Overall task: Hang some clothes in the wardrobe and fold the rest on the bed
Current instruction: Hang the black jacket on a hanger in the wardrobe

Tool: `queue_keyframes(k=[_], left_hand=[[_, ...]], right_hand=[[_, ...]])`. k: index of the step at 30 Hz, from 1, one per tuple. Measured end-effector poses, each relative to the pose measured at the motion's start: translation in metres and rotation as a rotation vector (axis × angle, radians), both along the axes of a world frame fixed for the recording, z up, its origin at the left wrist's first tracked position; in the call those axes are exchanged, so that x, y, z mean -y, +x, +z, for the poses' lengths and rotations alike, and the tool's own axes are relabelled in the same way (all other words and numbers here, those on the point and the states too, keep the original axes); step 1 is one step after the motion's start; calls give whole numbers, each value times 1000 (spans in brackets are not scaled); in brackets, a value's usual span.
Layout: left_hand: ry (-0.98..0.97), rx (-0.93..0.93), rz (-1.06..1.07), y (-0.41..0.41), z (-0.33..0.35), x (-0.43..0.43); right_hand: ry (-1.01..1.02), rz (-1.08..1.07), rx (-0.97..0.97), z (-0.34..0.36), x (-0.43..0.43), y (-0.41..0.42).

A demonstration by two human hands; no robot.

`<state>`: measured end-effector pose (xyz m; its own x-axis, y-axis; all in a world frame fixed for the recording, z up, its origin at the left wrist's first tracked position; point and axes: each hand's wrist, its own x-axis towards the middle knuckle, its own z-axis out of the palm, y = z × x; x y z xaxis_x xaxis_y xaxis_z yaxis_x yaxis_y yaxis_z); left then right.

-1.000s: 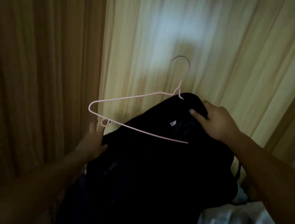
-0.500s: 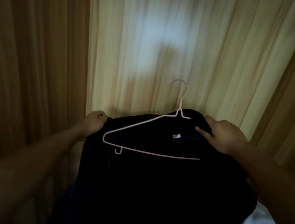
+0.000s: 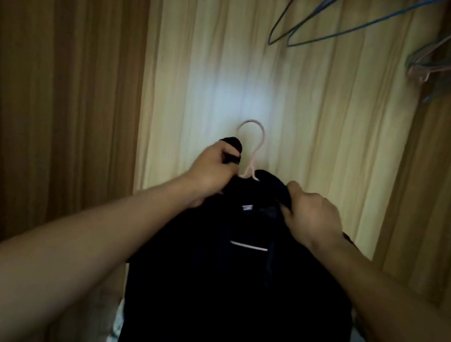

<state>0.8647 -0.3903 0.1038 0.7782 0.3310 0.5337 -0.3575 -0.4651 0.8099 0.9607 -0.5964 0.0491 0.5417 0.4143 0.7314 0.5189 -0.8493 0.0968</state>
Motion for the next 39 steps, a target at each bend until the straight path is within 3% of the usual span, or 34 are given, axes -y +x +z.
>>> queue_keyframes(k=[6, 8, 9, 11, 13, 15, 18, 21, 26, 29, 33, 37, 39], left_hand=[[49, 320, -90, -26, 27, 36], [84, 330, -122, -37, 43, 30], [173, 290, -149, -42, 46, 25], [536, 187, -72, -50, 41, 8], [987, 188, 259, -52, 35, -18], [1165, 112, 471, -57, 37, -43], [1193, -95, 422, -58, 40, -78], [1210, 8, 419, -58, 36, -97], [1206, 113, 629, -60, 45, -105], [1242, 105, 732, -60, 58, -97], [1275, 76, 799, -58, 77, -80], [1210, 63, 874, -74, 102, -92], [1206, 57, 913, -81, 112, -97]], right_hand=[[-81, 69, 16, 9, -23, -19], [-31, 89, 9, 12, -25, -20], [28, 98, -2, 17, -23, -20], [138, 109, -21, 28, -19, -17], [190, 123, -10, 39, -17, -15], [227, 163, 7, 50, -18, -15], [280, 229, -14, 61, -21, -14], [309, 287, -81, 69, -31, -14], [245, 80, 24, 92, -51, -13], [385, 220, -80, 112, -77, -21], [471, 342, -13, 130, -108, -47], [346, 440, 82, 110, -104, -41], [260, 586, -29, 99, -101, -30]])
